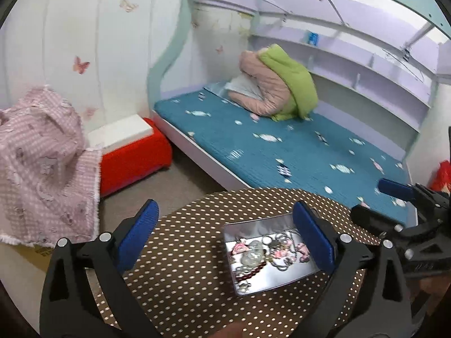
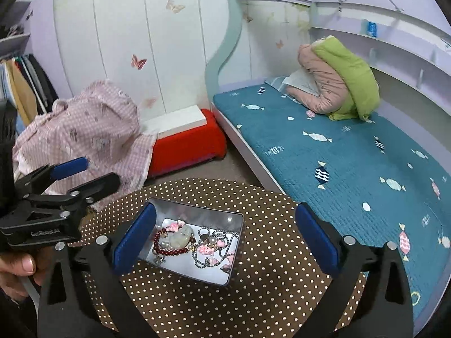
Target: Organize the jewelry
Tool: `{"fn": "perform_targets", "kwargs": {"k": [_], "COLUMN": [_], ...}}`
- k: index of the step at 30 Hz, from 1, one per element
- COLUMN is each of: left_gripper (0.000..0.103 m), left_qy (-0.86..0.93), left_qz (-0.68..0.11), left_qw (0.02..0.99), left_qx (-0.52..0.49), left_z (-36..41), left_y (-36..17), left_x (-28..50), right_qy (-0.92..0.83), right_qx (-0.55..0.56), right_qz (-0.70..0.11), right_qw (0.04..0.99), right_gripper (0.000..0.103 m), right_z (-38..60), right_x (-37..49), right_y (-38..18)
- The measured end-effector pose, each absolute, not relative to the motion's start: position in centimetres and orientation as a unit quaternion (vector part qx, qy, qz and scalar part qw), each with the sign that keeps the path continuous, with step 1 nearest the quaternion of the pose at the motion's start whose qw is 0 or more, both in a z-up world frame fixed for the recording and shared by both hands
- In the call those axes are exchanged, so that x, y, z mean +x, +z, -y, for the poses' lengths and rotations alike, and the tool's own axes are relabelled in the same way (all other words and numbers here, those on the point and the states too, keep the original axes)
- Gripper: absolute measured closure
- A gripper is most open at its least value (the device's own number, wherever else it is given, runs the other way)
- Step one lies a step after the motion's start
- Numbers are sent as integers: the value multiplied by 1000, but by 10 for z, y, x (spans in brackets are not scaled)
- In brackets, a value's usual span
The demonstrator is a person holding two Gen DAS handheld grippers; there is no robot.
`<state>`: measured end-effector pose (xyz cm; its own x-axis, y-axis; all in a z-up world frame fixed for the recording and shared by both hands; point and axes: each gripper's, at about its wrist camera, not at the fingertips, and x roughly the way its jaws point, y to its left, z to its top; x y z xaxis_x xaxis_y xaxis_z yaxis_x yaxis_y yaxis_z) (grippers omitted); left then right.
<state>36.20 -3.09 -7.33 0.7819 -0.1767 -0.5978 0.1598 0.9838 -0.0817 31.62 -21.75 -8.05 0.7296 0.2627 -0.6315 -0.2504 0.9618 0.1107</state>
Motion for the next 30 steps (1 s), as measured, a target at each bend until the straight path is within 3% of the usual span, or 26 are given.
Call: {"fn": "perform_targets", "kwargs": {"k": [15, 30], "left_gripper": [6, 5], "left_qy": [-32, -28], "left_qz": [-196, -157], "left_qw": [980, 987], "left_qx": [-11, -12], "left_z": [-2, -5], "left_y": [-8, -14], "left_x": [230, 90], "right_qy": [106, 56], "right_qx": [42, 39], "right_qz": [-259, -205], "right_qw": [959, 976], "right_gripper": [8, 8], "right_z": [220, 215], "right_x": [229, 82], "right_y": [-22, -25]}}
